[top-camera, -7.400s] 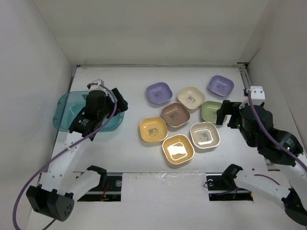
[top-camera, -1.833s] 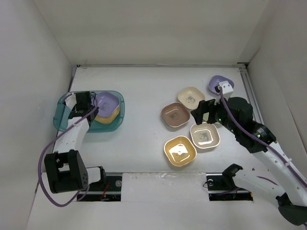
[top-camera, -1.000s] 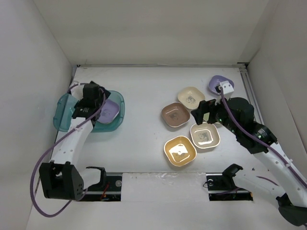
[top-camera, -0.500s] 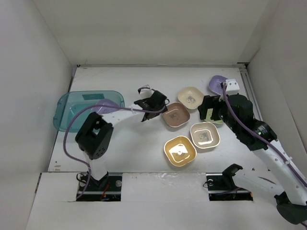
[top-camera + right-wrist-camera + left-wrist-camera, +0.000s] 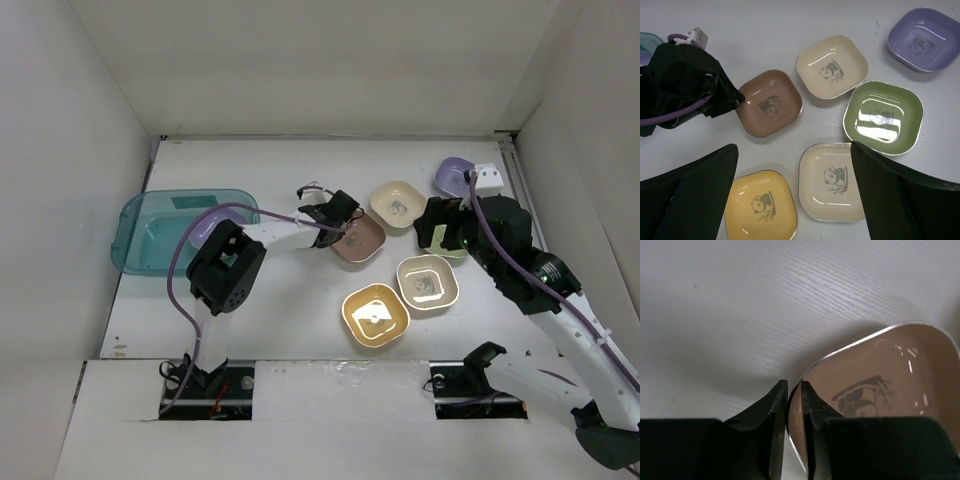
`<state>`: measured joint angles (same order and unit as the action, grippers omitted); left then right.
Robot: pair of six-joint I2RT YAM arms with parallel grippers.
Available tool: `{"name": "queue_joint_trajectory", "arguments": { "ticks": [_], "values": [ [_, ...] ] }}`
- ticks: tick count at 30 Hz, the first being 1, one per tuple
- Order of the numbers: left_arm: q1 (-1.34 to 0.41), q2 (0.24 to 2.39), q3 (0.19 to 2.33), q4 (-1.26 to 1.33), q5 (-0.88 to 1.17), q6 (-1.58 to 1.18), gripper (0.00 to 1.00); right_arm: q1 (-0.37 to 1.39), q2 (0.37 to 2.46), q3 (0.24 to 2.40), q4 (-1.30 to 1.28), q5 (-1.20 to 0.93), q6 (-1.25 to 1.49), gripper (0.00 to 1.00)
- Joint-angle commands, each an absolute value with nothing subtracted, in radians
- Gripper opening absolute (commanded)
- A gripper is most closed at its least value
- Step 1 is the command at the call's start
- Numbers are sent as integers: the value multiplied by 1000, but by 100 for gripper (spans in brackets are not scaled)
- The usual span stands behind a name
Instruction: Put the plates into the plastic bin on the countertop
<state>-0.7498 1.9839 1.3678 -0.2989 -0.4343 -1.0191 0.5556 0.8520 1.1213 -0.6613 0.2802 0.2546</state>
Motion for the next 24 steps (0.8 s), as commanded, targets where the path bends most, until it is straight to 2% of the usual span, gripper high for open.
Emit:
{"name": "queue_joint_trajectory", "arguments": {
  "ticks": [1, 4, 11, 17, 24],
  "values": [
    [-720, 1925, 1350, -400, -546, -1066, 12, 549, 841, 1138, -612, 255, 253, 100],
    [-658, 1861, 1318, -434, -587, -1068, 0, 549, 841, 1129, -603, 242, 253, 100],
    [-554, 1593, 1287, -443, -666, -973, 0, 549, 831, 1129, -575, 232, 253, 100],
    [-405, 1405, 1310, -454, -630, -897, 0, 549, 850, 1129, -557, 202, 253, 100],
    [-66, 1318, 1168, -344, -379, -694, 0, 549, 850, 1129, -557, 183, 233, 100]
  ]
}}
